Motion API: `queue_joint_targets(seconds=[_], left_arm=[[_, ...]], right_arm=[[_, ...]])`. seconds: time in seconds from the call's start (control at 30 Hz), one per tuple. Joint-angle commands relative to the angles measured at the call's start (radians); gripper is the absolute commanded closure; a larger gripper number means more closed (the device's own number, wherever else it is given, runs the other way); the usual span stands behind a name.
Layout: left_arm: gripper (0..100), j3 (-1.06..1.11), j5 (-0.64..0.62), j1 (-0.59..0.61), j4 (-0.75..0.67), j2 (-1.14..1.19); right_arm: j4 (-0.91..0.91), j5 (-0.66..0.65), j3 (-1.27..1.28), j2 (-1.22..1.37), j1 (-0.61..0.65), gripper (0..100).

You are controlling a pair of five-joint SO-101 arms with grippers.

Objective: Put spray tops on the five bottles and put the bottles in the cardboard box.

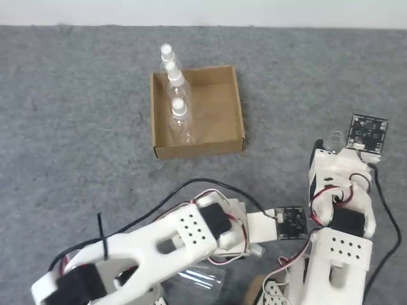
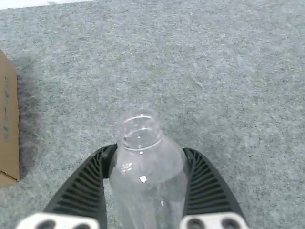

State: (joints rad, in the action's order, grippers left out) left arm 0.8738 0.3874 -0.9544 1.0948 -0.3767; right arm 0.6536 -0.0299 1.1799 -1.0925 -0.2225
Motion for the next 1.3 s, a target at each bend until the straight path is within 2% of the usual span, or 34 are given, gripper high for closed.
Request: queue_joint_targets(seconds=[0.0,0.43,0.6,1.0,1.27], left_arm=[[82,-0.084,0.009,-0.012,-0.003,0.040],[82,-0.228,0.043,-0.044,0.002,0.321],[82,-0.325,0.044,-0.044,0.083,0.407],[92,-0.542,0.092,-0.044,0.261,0.640],[97,-0.653,0.092,-0.044,0.379,0.663]], right_arm=[[-0.025,0.009,-0.014,-0.033,-0.008,98.4],[-0.025,0.009,-0.014,-0.033,-0.007,98.3],[-0.025,0.009,-0.014,-0.033,-0.007,98.3],[-0.025,0.008,-0.014,-0.033,0.013,98.3],[-0.025,0.008,-0.014,-0.033,0.013,98.3]])
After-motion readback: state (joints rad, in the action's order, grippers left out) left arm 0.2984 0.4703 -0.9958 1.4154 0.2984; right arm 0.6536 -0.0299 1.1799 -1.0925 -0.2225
